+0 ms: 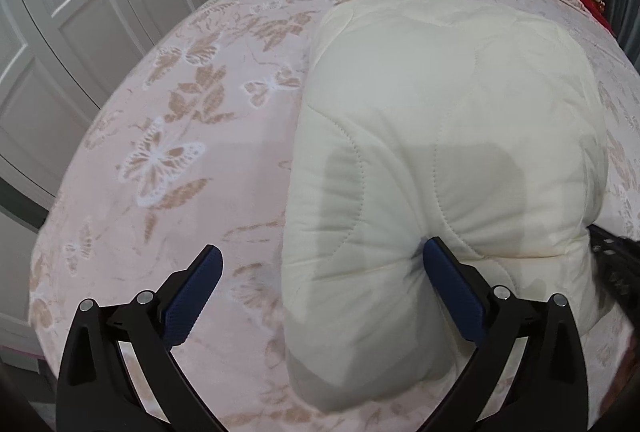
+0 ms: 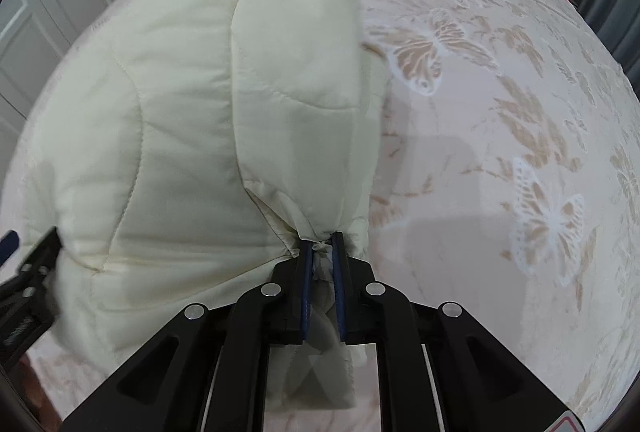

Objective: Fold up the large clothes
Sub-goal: 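Fold the held end over the bundle with the right tool and press it down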

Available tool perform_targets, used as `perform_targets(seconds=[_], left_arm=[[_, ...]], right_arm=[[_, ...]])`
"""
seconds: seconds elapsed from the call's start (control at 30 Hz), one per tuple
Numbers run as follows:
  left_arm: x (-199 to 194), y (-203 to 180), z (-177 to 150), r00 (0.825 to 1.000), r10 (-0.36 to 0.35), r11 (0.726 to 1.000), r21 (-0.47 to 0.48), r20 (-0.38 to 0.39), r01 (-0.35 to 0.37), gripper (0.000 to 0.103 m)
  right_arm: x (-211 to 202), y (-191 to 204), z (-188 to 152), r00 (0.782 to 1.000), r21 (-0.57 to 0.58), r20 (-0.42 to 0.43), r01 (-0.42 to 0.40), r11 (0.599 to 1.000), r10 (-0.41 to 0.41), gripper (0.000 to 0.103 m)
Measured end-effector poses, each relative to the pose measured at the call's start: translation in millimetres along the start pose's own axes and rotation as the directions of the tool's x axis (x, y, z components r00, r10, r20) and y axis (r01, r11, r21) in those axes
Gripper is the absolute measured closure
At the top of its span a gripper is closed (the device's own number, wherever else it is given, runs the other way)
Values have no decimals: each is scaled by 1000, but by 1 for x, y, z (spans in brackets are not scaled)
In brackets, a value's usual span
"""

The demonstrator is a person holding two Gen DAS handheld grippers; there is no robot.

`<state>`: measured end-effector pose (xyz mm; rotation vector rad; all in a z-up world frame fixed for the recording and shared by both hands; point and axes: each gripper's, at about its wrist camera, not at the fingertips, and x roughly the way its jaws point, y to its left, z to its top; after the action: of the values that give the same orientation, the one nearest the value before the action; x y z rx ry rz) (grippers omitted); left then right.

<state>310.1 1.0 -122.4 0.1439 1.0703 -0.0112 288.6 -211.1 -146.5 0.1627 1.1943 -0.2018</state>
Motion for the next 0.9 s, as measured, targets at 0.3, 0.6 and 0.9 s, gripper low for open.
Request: perform_targets(seconds=[0.3, 0.6, 0.9], left_arm=[[-46, 16, -30, 998, -57, 998, -13, -11, 57, 8], [-19, 4, -41, 997, -42, 999, 12, -67, 43, 6], [2, -3, -41, 996, -44, 999, 11, -74, 45, 5]], right_arm=[[-73, 3, -42, 991, 36, 70, -116, 993, 114, 91], [-25, 10, -43, 998, 10, -16, -58, 998, 58, 91], [-5, 24, -45, 1000, -45, 5, -1, 999, 1, 91]])
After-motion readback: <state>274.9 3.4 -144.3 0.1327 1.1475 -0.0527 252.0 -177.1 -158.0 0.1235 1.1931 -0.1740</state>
